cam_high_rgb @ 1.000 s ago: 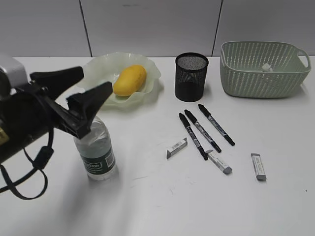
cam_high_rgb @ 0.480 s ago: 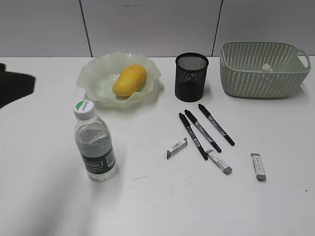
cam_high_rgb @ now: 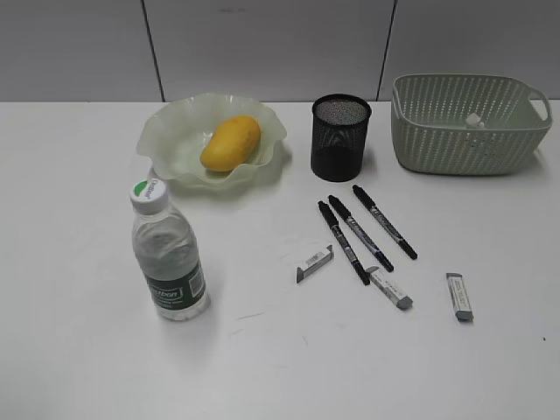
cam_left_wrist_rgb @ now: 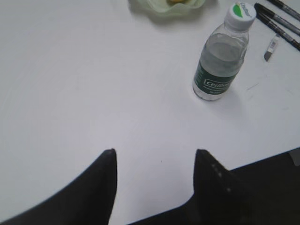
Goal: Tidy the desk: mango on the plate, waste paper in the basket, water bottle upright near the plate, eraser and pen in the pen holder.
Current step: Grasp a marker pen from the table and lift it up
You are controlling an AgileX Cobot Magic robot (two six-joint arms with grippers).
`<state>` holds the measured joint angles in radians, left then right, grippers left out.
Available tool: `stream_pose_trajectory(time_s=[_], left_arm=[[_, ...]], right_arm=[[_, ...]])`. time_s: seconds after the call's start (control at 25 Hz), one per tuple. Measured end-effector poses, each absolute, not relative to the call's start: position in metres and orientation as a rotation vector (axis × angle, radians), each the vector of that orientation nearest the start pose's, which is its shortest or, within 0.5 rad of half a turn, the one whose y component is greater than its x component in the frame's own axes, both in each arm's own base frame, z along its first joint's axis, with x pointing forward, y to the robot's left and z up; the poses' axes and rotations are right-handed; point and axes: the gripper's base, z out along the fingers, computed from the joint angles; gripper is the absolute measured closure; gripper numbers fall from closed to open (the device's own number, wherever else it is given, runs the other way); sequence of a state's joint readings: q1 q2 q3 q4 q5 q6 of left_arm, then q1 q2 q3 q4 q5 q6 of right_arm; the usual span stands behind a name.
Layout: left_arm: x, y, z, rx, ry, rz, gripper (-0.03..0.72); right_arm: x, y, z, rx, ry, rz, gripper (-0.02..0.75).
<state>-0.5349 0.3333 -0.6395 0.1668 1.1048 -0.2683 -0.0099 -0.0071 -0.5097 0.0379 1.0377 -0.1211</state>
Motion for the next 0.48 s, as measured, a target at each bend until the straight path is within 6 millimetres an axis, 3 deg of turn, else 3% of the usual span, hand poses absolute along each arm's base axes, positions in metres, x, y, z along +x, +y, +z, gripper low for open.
stream_pose_trajectory(time_s=[0.2, 0.48], left_arm=[[0.014, 0.01, 0.294, 0.273, 2.194, -0.209, 0.295], [0.006, 0.014, 0.289, 0.259, 2.054, -0.278, 0.308]], right_arm=[[-0.006, 0.003, 0.282, -0.112, 2.001, -0.038, 0.336], [-0.006, 0.003, 0.282, -0.11, 2.005, -0.037, 0.336]])
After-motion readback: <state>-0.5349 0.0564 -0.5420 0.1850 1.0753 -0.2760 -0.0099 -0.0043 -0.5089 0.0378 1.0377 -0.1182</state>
